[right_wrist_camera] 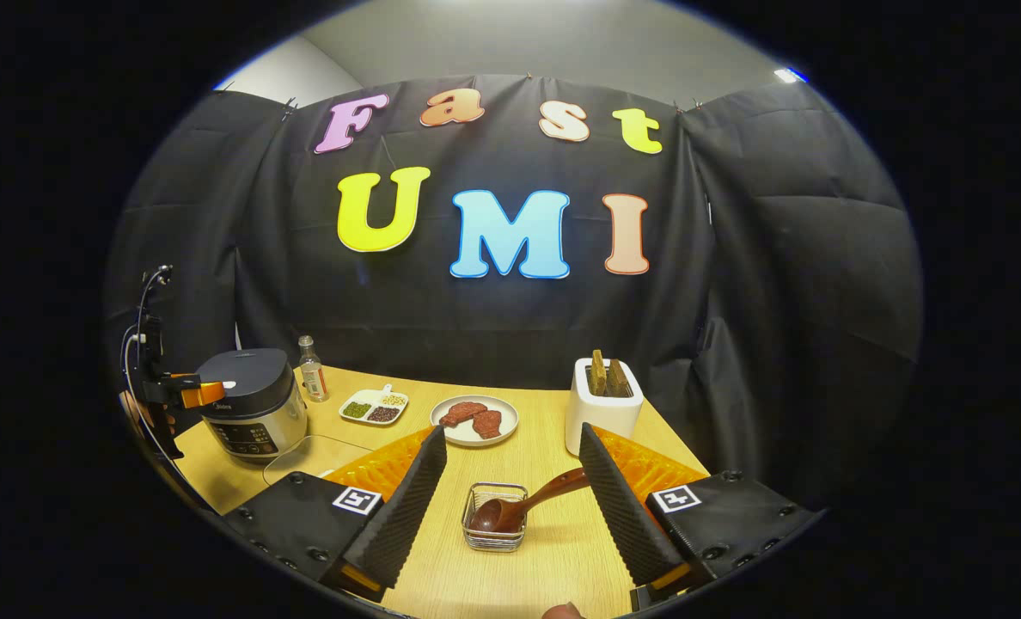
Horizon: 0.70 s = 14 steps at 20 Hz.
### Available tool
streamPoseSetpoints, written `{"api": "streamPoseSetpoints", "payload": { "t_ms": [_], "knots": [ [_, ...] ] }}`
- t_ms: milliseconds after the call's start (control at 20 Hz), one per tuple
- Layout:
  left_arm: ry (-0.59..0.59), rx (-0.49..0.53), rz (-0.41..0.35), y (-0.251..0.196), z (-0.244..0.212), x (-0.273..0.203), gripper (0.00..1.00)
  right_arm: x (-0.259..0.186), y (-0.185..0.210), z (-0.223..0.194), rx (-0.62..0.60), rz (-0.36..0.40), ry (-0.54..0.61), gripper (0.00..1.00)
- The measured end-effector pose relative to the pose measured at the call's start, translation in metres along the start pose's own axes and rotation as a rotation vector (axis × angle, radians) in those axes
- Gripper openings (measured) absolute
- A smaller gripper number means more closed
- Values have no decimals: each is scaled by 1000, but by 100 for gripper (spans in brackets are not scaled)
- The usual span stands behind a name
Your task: Close the left gripper, press the button to open the rice cooker; take a wooden spoon from the chopstick holder with the right hand, scoop a spoonful of rice and pour it into the rice cooker, then put the wooden spoon back into the chopstick holder.
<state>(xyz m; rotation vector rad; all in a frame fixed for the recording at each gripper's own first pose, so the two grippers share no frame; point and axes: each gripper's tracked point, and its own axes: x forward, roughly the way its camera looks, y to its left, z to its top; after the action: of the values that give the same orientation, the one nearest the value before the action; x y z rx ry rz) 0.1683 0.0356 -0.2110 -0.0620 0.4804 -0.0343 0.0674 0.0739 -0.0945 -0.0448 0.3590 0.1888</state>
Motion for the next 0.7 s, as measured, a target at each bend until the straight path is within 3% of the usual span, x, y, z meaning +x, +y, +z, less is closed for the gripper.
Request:
{"api": "streamPoseSetpoints", "payload": {
  "t_ms": [150, 200, 250, 300, 450, 700],
  "knots": [
    [-64, 11, -17, -6, 25, -12, 87, -2, 1, 10, 3, 10, -24, 99],
    [-104, 24, -12, -9, 40, -17, 90, -4, 0, 14, 4, 10, -37, 99],
    [-141, 37, -15, -14, 56, -25, 86, -6, -1, 19, 8, 12, -51, 95],
    [-171, 40, -23, -22, 68, -37, 86, -10, -3, 23, 13, 17, -62, 99],
    [-242, 19, -47, -43, 100, -73, 89, -23, -9, 34, 26, 30, -95, 99],
    [-343, 16, -41, -70, 133, -141, 86, -46, -16, 51, 28, 65, -157, 99]
  ]
}}
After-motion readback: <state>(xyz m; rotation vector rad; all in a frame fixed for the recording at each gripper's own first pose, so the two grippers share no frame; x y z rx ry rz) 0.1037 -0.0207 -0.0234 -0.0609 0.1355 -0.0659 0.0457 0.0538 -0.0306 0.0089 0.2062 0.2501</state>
